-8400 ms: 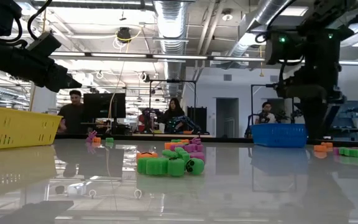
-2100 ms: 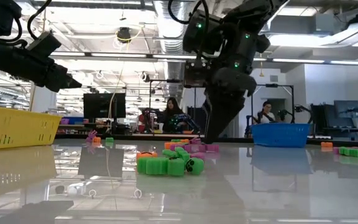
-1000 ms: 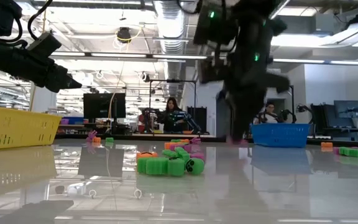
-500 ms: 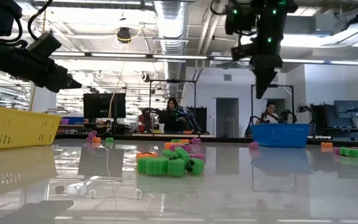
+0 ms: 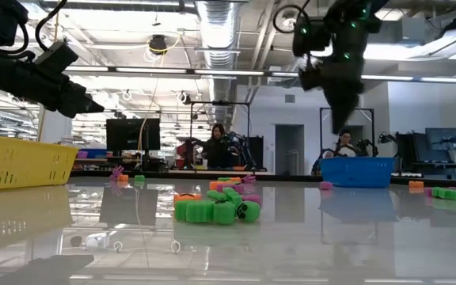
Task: Sort Halloween decoration
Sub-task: Put the purple skeleton toy into the blue bin
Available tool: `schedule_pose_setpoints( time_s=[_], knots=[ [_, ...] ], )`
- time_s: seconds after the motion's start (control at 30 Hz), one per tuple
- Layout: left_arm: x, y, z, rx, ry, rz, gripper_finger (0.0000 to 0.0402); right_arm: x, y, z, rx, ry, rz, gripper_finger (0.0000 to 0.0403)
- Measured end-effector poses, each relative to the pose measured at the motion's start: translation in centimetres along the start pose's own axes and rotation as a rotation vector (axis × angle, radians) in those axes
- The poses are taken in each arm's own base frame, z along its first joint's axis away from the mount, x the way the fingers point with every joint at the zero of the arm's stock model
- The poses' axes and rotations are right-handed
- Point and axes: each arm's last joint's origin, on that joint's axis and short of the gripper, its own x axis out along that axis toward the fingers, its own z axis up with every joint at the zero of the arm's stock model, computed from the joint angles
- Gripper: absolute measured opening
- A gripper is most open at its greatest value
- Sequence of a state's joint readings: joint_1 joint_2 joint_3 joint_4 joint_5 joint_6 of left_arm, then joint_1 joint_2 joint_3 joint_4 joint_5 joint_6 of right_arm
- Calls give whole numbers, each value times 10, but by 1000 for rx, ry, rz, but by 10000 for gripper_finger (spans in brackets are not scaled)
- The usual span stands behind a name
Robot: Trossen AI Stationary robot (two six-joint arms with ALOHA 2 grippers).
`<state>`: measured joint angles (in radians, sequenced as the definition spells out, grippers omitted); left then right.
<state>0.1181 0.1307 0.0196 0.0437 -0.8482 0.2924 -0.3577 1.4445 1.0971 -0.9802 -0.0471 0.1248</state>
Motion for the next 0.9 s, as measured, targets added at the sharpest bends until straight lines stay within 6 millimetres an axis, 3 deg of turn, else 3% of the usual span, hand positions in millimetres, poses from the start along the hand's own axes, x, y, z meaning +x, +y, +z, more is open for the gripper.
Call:
schedule_pose_setpoints(
  time_s=[0.17,0.37,0.5,0.9],
  knots=[
    [0,0,0,0,0,0,18,30,17,-23,49,76,-3,60],
    [0,0,0,0,0,0,18,51,32,-32,14,12,16,61],
    [0,0,0,0,0,0,18,53,38,-37,-10,28,19,61],
    [0,0,0,0,0,0,18,39,70,-73,-82,334,33,62]
  ],
)
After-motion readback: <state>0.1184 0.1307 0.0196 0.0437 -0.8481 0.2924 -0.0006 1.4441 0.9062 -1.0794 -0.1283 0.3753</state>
